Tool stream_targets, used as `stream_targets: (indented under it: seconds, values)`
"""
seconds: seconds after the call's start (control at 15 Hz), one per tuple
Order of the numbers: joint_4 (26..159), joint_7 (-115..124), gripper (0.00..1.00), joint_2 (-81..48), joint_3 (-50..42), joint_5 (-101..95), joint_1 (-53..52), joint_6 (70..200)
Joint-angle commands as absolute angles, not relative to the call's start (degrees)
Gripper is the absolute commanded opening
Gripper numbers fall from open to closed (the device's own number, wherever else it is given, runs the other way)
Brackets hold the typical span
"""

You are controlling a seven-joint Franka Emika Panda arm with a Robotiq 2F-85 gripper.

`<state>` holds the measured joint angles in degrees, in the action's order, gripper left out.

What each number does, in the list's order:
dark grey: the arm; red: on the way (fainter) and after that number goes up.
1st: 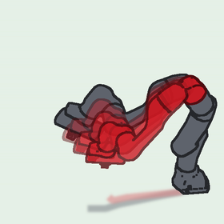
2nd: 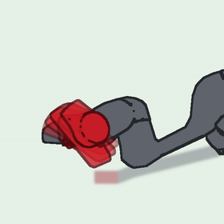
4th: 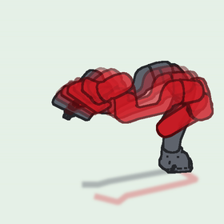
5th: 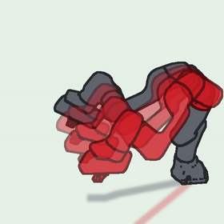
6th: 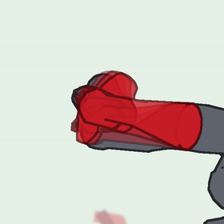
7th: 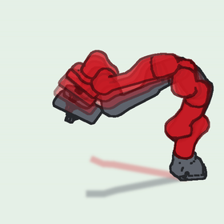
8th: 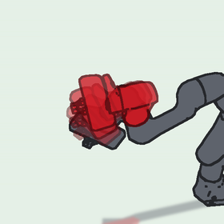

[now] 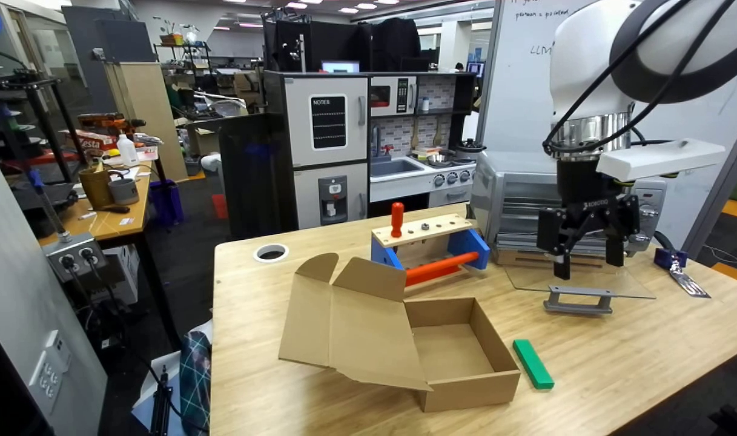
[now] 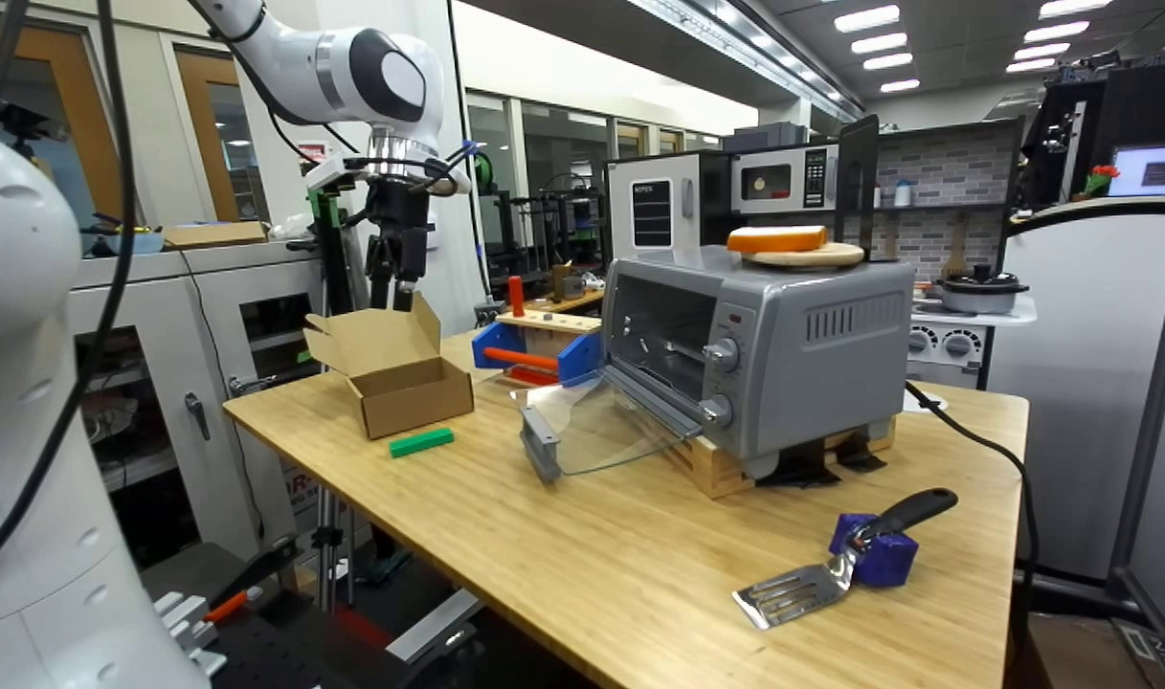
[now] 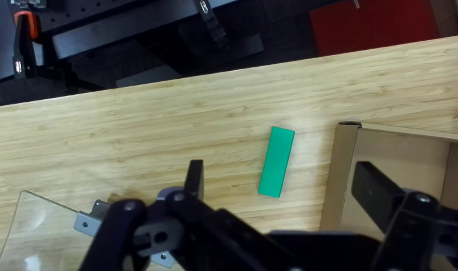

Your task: Pick the green object and put it in the box

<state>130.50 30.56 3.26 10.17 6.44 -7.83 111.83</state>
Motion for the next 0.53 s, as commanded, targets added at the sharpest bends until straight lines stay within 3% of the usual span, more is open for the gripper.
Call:
stream_targets:
  seconds: [0.0, 0.47]
  values:
    - [130.34, 31.0, 1.0, 3.33, 9.91, 6.12, -7.91, 111.79]
    - [128.89, 30.4, 1.0, -1.54, 9.24, 8.49, -8.03, 110.86]
